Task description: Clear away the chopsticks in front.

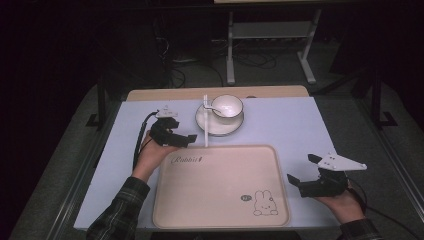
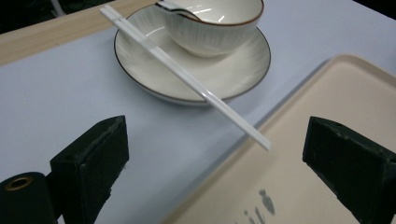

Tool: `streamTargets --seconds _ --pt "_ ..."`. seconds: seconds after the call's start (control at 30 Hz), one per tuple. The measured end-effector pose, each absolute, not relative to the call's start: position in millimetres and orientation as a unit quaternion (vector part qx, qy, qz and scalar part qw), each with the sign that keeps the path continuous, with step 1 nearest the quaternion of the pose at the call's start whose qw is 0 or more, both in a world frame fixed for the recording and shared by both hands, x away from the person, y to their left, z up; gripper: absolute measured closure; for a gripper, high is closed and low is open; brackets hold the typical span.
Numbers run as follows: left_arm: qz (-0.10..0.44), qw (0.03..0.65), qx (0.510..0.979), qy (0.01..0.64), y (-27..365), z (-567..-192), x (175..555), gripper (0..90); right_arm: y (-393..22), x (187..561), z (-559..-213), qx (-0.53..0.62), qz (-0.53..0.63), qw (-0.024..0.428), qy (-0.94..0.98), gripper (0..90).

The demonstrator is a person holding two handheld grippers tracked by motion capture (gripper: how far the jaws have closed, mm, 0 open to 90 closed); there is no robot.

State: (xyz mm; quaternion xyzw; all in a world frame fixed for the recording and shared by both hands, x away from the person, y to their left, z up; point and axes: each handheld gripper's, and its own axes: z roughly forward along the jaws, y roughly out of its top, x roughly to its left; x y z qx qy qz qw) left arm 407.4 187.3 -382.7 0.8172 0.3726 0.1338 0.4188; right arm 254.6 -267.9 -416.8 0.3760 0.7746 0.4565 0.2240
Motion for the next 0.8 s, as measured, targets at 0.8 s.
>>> streamTargets --seconds 0.8 --pt "0.133 0.334 0.836 0.414 127.0 -408.6 485.1 37.8 -270.0 253.3 -417.0 0.371 0.46 0.218 0.776 1.1"
